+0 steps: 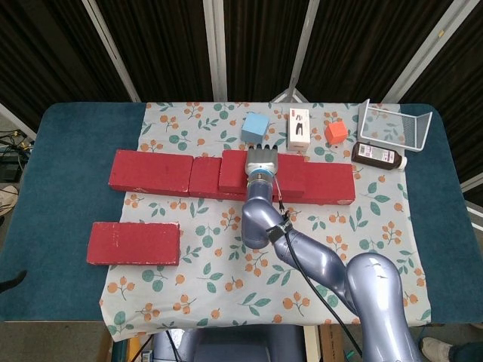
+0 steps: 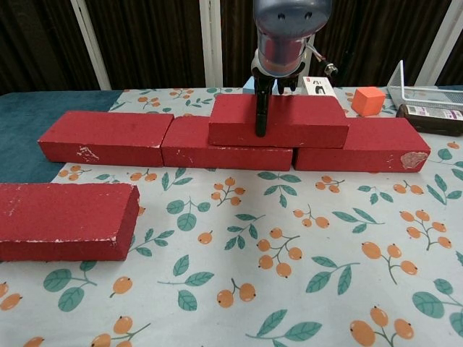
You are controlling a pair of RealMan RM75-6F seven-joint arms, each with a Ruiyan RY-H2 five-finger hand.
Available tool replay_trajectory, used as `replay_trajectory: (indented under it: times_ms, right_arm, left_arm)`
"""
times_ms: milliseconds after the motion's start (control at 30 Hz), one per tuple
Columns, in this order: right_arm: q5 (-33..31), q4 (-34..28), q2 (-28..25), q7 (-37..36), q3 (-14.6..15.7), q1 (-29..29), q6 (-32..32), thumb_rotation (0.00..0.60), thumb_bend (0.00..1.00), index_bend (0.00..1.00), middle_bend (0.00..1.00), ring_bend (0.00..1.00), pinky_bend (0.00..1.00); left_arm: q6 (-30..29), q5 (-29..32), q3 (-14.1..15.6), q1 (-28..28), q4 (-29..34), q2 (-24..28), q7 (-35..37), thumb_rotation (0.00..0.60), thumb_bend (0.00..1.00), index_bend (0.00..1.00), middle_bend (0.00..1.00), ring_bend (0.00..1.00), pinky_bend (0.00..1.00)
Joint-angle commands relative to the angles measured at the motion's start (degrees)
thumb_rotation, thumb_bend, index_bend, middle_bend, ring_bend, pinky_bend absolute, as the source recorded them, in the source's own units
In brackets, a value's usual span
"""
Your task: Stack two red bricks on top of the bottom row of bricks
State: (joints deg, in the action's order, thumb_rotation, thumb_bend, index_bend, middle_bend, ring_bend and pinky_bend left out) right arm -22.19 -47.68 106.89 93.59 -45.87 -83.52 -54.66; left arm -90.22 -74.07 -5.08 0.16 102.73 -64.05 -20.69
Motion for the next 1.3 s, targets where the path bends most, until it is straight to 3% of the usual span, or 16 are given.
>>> replay_trajectory:
  times_ms: [33,600,900,1100,1200,1300]
  right_arm:
    - [0.0,-0.1,0.0,-0.1,0.0,0.0,0.0,0.6,0.13,0.06,0.06,0.0,0.0]
    - [-0.7,-1.6,-0.8,0.2,-0.1,0.1,-0.4,0.6,0.13,0.01,0.05,0.0,0.0]
    - [-2.1,-8.8,-4.3,0.8,-0.5,1.4,-3.4,0.6,0.13,0.0,0.02,0.0,0.0]
    - [1.5,-24.9,-12.1,-5.8,-2.1,7.0,-5.5,0.6,0.13,0.0,0.0,0.0,0.0]
    - [9.1,-37.4,-17.5,-14.2,-2.5,13.4,-4.8,0.6,0.13,0.0,0.0,0.0,0.0]
    - [20.3,-52.3,-23.8,-22.9,-0.8,22.9,-5.7,0.6,0.13,0.0,0.0,0.0,0.0]
  left_arm:
    - [0.0,0.0,0.0,0.0,0.0,0.0,0.0,0.6,0.0,0.0,0.0,0.0,0.13]
    - [-0.1,0.1,0.0,0.0,0.0,0.0,0.0,0.6,0.0,0.0,0.0,0.0,0.13]
    - [-0.3,-0.2,0.0,0.1,0.2,0.2,0.6,0.6,0.0,0.0,0.0,0.0,0.13]
    - [-1.5,-0.2,-0.3,0.8,0.0,0.6,2.1,0.6,0.0,0.0,0.0,0.0,0.13]
    - [-1.8,-0.4,-0.3,0.9,-0.1,0.5,2.3,0.6,0.0,0.0,0.0,0.0,0.13]
    - [-1.4,-1.1,0.0,0.8,-0.1,0.7,2.9,0.6,0.0,0.0,0.0,0.0,0.13]
